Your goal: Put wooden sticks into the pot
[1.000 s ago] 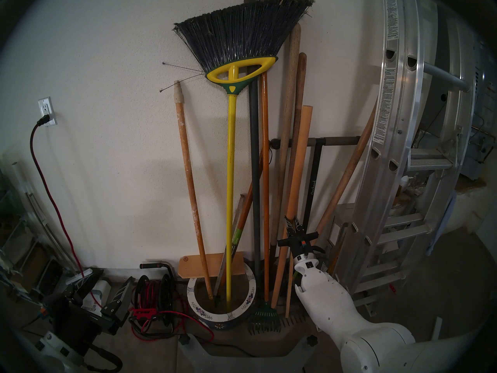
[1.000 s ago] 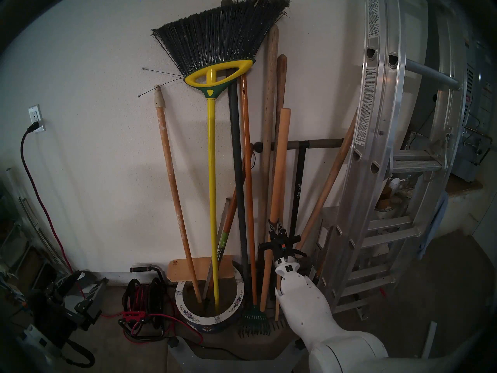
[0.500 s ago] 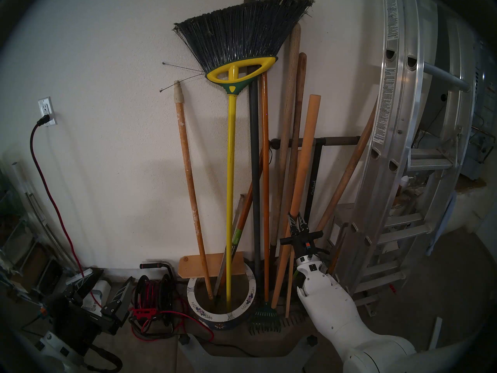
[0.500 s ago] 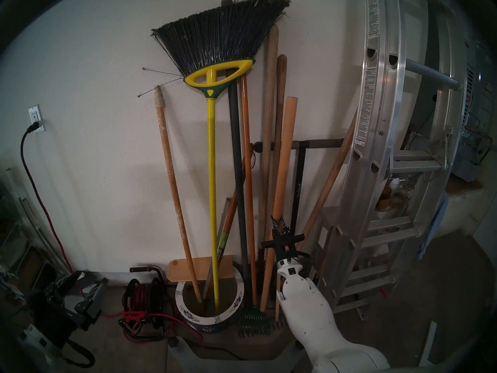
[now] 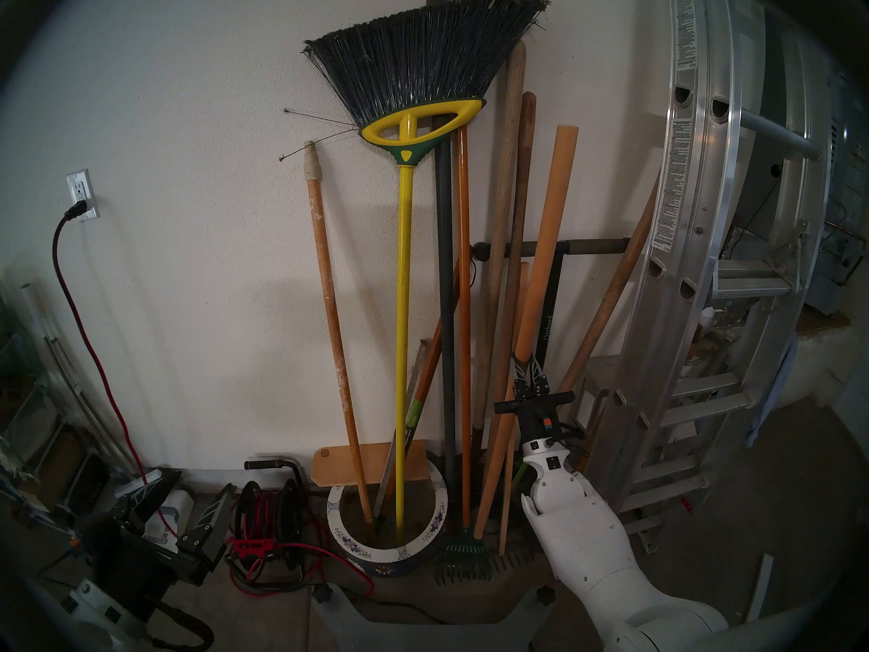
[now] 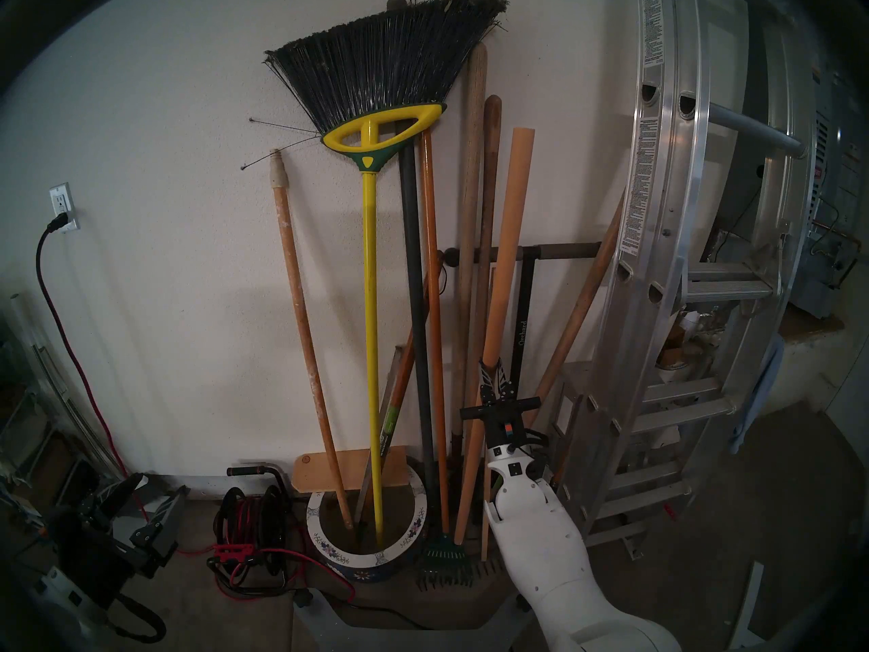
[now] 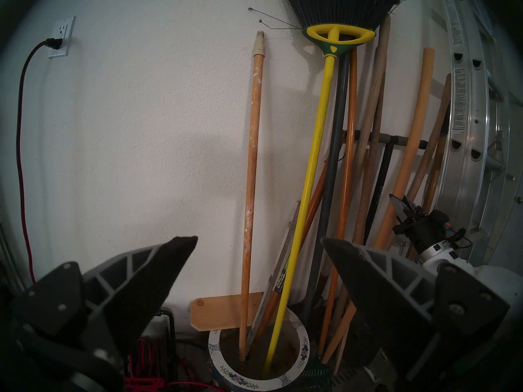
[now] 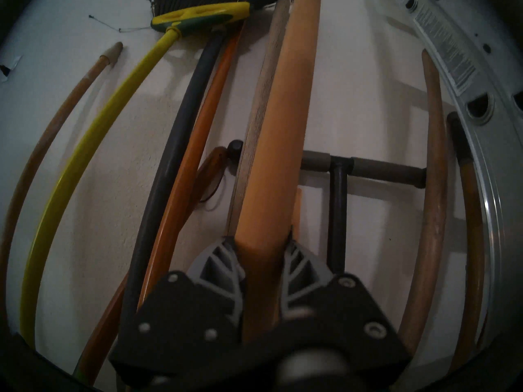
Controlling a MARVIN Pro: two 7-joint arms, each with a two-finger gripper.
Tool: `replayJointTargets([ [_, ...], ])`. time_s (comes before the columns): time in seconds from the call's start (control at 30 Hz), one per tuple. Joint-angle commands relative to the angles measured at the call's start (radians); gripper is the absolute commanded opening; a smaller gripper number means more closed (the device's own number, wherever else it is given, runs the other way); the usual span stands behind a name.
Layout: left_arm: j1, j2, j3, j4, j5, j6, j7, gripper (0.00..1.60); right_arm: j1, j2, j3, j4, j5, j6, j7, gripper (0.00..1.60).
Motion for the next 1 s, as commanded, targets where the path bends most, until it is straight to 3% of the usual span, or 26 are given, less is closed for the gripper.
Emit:
replayJointTargets([
  [0.0, 0.000, -0.002, 0.001, -0.008, -0.001, 0.001, 0.001, 1.60, -0.013, -0.019, -0.009, -0.113, 0.001, -0.045, -0.010, 0.00],
  [0.47, -0.003, -0.007, -0.001, -0.008, 0.002, 0.005, -0.005, 1.60, -0.090, -0.038, -0.027, -0.272, -0.008, -0.057, -0.028, 0.00],
  [0.97, -0.008, -0.011, -0.005, -0.008, 0.005, 0.009, -0.012, 1.60, -0.103, -0.056, -0.037, -0.442, -0.023, -0.081, -0.055, 0.00],
])
